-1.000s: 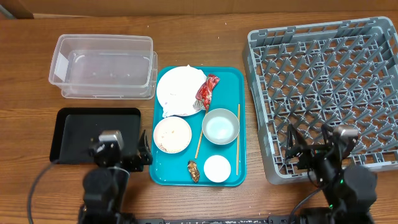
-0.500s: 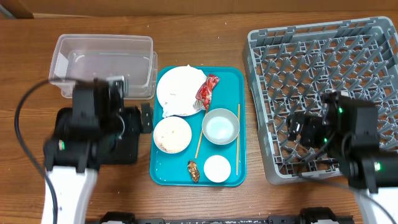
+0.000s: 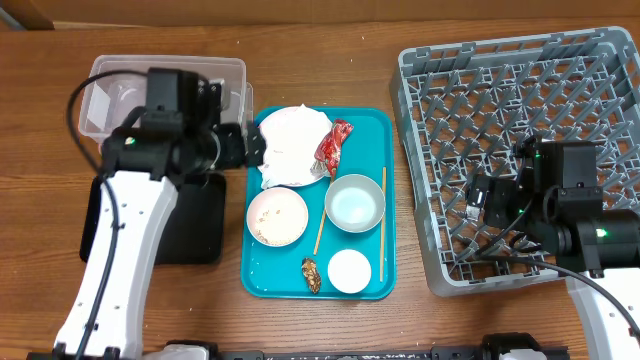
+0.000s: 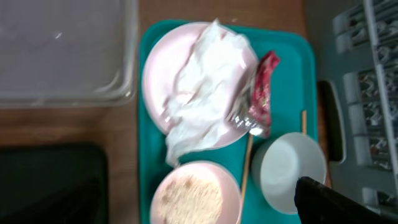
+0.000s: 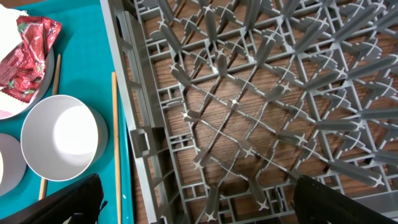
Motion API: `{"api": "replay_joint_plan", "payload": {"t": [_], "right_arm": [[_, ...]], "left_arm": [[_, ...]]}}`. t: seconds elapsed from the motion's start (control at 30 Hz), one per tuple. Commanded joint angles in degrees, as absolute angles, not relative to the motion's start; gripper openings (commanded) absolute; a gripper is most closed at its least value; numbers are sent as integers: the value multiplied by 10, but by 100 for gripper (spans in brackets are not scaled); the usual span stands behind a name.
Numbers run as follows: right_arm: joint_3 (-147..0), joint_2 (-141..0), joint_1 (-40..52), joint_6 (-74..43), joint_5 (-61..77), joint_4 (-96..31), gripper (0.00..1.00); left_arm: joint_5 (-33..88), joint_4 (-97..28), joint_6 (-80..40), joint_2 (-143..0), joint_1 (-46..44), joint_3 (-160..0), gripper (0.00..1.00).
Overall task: Sort waste into correct bins and load items into the dishwasher
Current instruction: 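Move the left gripper over the plate and grasp the red wrapper, then carry the red wrapper to the clear bin and release it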
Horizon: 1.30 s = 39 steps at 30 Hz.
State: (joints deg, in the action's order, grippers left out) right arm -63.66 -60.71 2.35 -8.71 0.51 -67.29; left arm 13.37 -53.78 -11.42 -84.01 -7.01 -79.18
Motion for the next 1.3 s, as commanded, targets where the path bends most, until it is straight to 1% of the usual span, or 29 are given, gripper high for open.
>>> {"api": "replay_joint_plan", "payload": {"t": [0.0,0.27,0.5,0.57,0.6,0.63,0.67,0.7,0.73,0.8,0.93,1.07,1.27], "right_arm": [[-653,-604,25,-81,-3,-672,100],[-653,-604,25,-81,-4,-672,100],[-653,-604,25,-81,-3,-672,100],[-653,-604,25,-81,-4,-672,100],[-653,-604,25,-81,-4,-672,100],[-653,-604,25,-81,-4,-672,100],[-653,-604,25,-81,-3,-672,100],[-653,-604,25,-81,-3,-672,100],[-653,-604,25,-81,-3,-672,100],[-653,-604,25,-81,-4,-672,100],[-653,-604,25,-81,-4,-672,100],[-653,-604,25,-81,-4,-672,100],[-653,-604,25,-81,-4,-672,100]], "left_arm": [[166,-498,-103,-874,-110,-804,100],[161,-382,-103,-1003,-192,-804,100],[165,-360,-110,-1105,-216,-804,87],[170,-355,-115,-1123,-218,-804,75],[175,-352,-118,-1129,-218,-804,66],[180,-350,-118,-1132,-218,-804,56],[181,-349,-118,-1132,-218,-804,43],[180,-346,-118,-1131,-218,-804,33],[180,-343,-118,-1129,-218,-804,26],[180,-339,-118,-1125,-217,-808,4],[178,-360,-118,-1115,-212,-827,4],[156,-412,-118,-1093,-197,-868,4],[105,-482,-118,-1043,-154,-940,4]]}}
